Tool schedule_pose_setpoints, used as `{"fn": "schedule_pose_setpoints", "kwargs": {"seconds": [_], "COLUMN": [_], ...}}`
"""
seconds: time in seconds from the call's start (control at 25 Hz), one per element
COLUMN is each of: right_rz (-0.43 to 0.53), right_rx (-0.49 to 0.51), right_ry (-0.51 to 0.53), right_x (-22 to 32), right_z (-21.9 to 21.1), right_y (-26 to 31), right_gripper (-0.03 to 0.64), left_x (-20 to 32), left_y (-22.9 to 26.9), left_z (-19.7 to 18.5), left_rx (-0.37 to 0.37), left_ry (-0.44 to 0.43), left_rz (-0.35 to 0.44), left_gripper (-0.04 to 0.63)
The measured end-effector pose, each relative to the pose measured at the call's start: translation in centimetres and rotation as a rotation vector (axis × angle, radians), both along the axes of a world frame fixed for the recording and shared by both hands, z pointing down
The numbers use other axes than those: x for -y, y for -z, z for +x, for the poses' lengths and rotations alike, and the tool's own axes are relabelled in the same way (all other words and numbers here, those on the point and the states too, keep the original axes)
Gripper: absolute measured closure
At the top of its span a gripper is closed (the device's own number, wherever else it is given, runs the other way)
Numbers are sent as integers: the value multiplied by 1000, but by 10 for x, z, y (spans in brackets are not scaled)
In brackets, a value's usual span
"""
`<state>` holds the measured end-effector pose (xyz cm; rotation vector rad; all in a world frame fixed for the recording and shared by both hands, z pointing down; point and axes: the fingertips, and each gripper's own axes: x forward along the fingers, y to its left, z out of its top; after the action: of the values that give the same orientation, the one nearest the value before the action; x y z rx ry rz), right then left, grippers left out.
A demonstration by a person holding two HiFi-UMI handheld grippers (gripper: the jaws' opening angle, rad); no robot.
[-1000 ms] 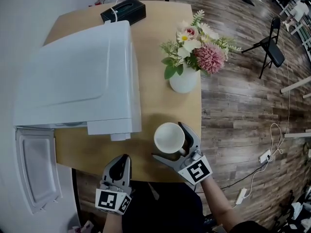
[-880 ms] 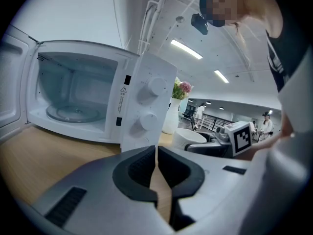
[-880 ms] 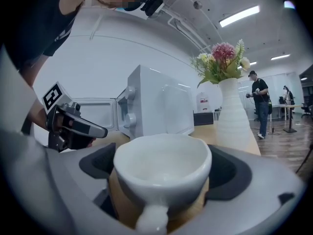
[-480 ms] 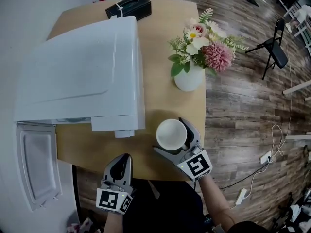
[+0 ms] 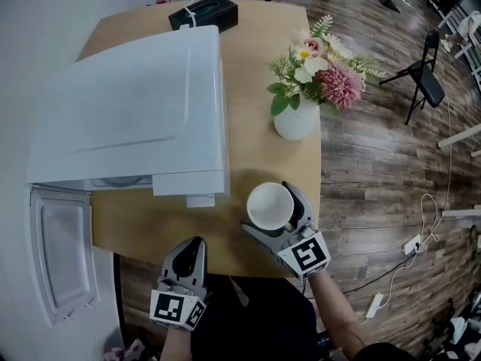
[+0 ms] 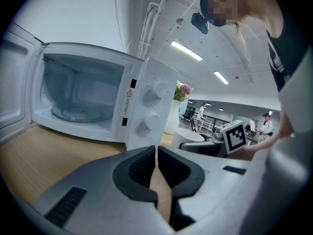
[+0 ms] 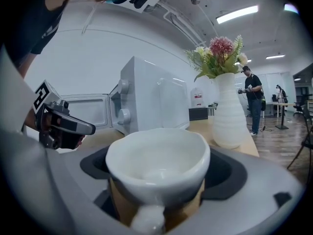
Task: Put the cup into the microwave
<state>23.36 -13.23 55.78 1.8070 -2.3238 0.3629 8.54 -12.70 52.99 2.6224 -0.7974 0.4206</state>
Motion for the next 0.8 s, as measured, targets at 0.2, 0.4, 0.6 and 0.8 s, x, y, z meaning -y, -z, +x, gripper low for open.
{"fn": "schedule_pose_setpoints", "kwargs": {"seconds": [0.2,0.4,0.6,0.8], "right_rz": [-14,-4,1,-3], "right_rx": [-37,-23,-27,-32], "right_ry": [-1,-10,-24,-31], "right_x": [-4,-10,-16,-23], "right_z": [-6,-10,-14,-16], "right_y": [1,8,17,31], "right_gripper": [103,103,103,103], "left_x": [0,-2,-3,-6], "left_y": [1,3,8,16], "left_z": [-3,-3,-8,-14], "left_rx": [-18,-26,-24,-11], "left_ry": [-7,-13,-9,-23], "left_rz": [-8,-2,11,34], "left_gripper": [578,578,578,578]}}
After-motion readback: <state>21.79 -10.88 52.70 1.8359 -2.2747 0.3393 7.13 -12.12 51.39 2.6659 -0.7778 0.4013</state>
